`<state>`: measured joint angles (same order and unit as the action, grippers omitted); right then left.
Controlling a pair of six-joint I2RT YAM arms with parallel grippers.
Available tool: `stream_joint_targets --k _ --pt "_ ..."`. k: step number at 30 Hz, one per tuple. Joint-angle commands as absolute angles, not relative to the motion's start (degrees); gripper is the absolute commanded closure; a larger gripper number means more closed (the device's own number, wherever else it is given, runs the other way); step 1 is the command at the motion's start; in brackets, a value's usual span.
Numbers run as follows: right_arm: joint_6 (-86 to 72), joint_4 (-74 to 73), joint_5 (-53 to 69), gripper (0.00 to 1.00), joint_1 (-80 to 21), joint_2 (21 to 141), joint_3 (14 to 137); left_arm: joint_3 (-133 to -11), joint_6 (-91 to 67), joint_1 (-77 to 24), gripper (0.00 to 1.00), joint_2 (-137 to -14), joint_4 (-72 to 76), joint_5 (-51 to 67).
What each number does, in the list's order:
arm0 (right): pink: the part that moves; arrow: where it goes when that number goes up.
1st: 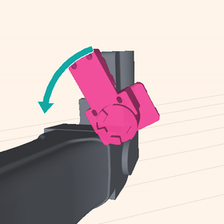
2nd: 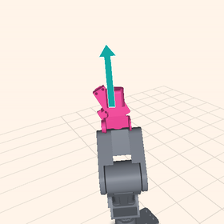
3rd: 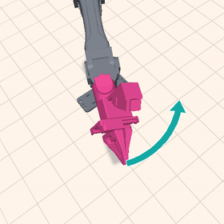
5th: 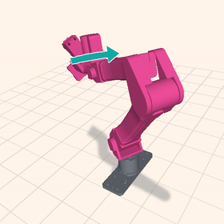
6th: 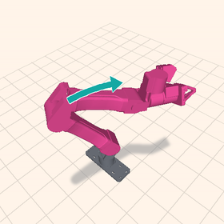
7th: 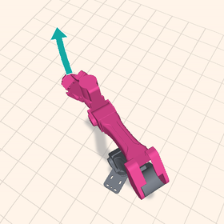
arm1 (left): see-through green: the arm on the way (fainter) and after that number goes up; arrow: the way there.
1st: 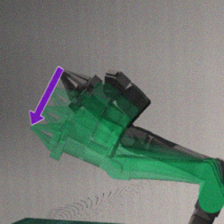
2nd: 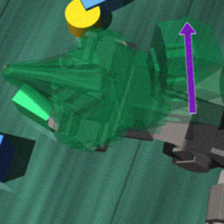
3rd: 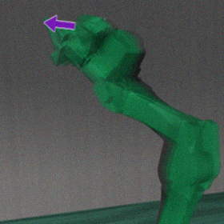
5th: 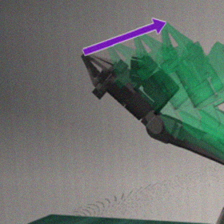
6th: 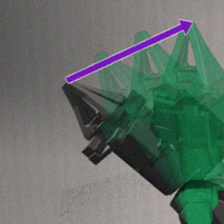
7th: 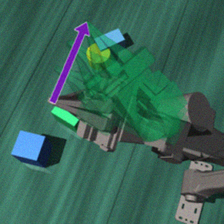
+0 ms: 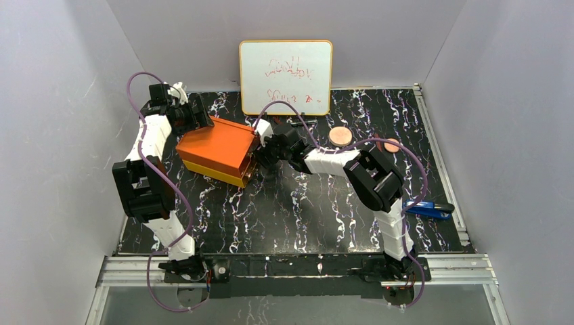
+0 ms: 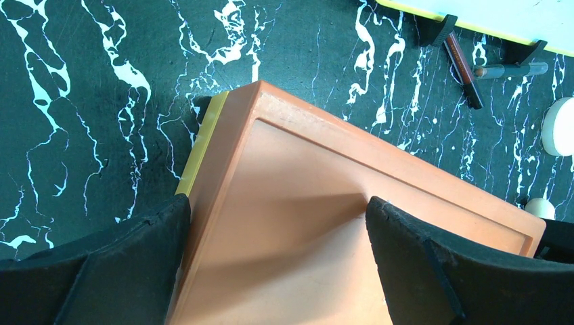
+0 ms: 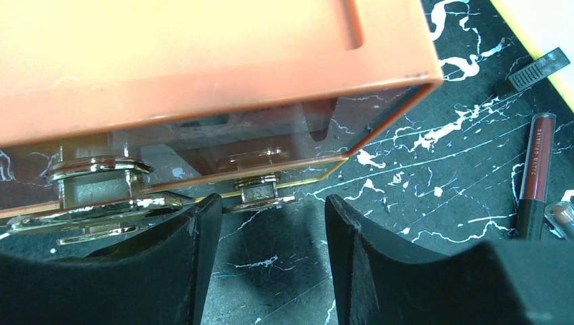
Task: Organize the makeup
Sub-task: Open the drawer in the storage box.
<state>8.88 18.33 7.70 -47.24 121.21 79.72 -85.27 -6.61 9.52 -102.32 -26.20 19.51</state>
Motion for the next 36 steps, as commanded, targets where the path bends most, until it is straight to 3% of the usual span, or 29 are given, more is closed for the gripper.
stream_joint_targets --k 1,16,26,30,34,36 --pt "8.7 19.7 10.1 0.35 -46.4 117.3 80.6 -83.5 -3.7 8.5 0.04 -103.0 -35.4 15.6" --pt "7.8 15.9 15.1 0.34 -46.2 126.4 90.6 -83.5 -3.6 8.4 0.04 -102.7 -35.5 14.6" --pt "5.8 14.9 17.8 0.32 -46.0 127.2 88.9 -83.3 -3.3 8.3 0.04 -103.5 -35.4 14.8" --pt "5.6 15.4 17.8 0.38 -46.0 127.5 88.9 -83.1 -3.3 8.3 0.04 -103.4 -35.4 14.6" --pt "5.8 16.4 17.3 0.57 -45.9 126.7 88.4 -82.9 -3.3 8.3 0.04 -103.4 -35.2 14.5" --pt "6.0 16.6 17.2 0.60 -45.8 126.5 88.2 -82.9 -3.3 8.3 0.04 -103.5 -35.3 14.5"
